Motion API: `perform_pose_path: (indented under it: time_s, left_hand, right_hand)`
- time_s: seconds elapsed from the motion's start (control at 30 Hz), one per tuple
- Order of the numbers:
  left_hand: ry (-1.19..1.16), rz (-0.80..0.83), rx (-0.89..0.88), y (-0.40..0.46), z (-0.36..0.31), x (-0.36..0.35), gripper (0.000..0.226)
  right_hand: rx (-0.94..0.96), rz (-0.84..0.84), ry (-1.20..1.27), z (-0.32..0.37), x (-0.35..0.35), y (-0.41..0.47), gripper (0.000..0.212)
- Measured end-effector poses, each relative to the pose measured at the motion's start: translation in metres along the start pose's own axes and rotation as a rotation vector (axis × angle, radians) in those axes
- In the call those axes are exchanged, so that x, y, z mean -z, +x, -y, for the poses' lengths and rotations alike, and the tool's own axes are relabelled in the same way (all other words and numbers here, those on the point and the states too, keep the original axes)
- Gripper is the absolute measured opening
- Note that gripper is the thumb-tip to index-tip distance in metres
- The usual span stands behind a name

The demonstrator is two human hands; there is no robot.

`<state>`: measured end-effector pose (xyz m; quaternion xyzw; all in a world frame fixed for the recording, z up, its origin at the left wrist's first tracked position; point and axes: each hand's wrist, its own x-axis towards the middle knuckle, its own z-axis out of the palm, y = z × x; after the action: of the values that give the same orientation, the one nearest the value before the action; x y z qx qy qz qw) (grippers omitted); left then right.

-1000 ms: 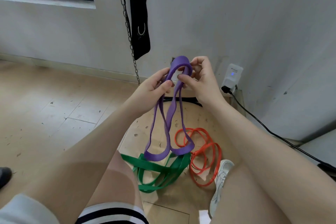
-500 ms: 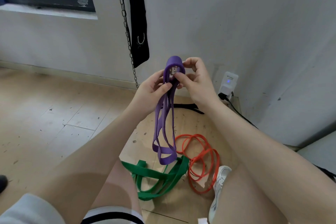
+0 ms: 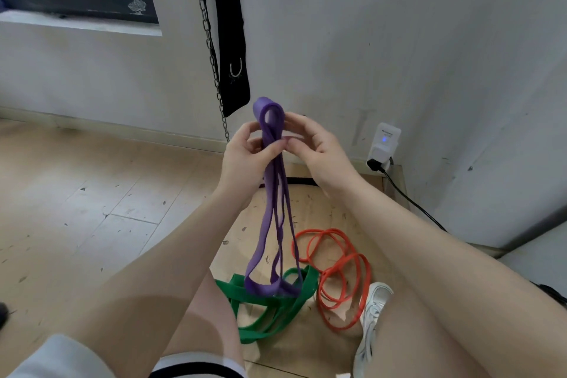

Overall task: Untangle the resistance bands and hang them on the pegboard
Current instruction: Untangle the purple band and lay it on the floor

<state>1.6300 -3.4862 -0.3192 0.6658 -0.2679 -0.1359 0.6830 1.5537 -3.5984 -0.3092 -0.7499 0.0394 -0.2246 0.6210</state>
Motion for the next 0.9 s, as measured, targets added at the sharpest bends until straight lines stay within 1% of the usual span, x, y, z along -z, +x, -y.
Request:
perform_pose_path:
  time_s: [0.03,0.1,0.17,0.2,0.27,0.3,0.37,0.4,0.47,0.53,0.6,0.7,0.73,0.8,0.87,0.9]
  left_hand:
    - [-0.008,-0.048,0.01,0.003,0.002,-0.001,0.027]
    - [-0.042,-0.106,0.027,0.007,0.005,-0.006,0.026]
    - [-0.066,-0.166,0.032,0.012,0.006,-0.013,0.021]
    - [-0.067,-0.192,0.026,0.015,0.007,-0.016,0.019]
    - [-0.058,-0.218,0.005,0.021,0.007,-0.023,0.017]
    - [-0.033,-0.222,-0.005,0.024,0.008,-0.027,0.017]
    - [0.034,-0.235,-0.013,0.029,0.011,-0.033,0.021]
    - [0.047,-0.248,-0.01,0.032,0.012,-0.034,0.021]
    - [0.016,-0.285,0.006,0.038,0.017,-0.033,0.016]
    - [-0.053,-0.328,0.04,0.042,0.021,-0.028,0.011]
    - [-0.133,-0.375,0.098,0.045,0.025,-0.021,0.014]
    - [-0.227,-0.399,0.163,0.047,0.029,-0.014,0.013]
    - [-0.239,-0.389,0.17,0.048,0.029,-0.014,0.014]
    - [-0.248,-0.361,0.172,0.049,0.027,-0.015,0.019]
    - [-0.265,-0.346,0.174,0.053,0.026,-0.016,0.02]
    - [-0.275,-0.345,0.181,0.055,0.028,-0.017,0.018]
  right_hand:
    - [-0.027,0.031,0.036,-0.004,0.0,0.0,0.041]
    - [-0.115,0.003,0.022,-0.02,-0.003,-0.003,0.047]
    - [-0.211,-0.091,-0.149,-0.04,-0.007,-0.011,0.057]
    - [-0.245,-0.104,-0.247,-0.049,-0.009,-0.017,0.061]
    - [-0.267,-0.065,-0.344,-0.064,-0.02,-0.027,0.064]
    - [-0.264,-0.074,-0.331,-0.069,-0.027,-0.029,0.065]
    - [-0.239,-0.19,-0.27,-0.085,-0.041,-0.026,0.066]
    - [-0.232,-0.254,-0.259,-0.093,-0.048,-0.023,0.063]
    - [-0.255,-0.35,-0.292,-0.103,-0.05,-0.016,0.048]
    - [-0.272,-0.364,-0.381,-0.111,-0.038,-0.009,0.032]
    - [-0.258,-0.314,-0.438,-0.115,-0.023,-0.001,0.024]
    - [-0.237,-0.16,-0.505,-0.117,-0.004,0.013,0.02]
    - [-0.254,-0.093,-0.483,-0.118,-0.001,0.015,0.019]
    - [-0.331,0.034,-0.293,-0.119,0.002,0.016,0.018]
    - [-0.37,0.099,-0.157,-0.126,0.004,0.017,0.02]
    - [-0.373,0.113,-0.151,-0.129,0.006,0.018,0.021]
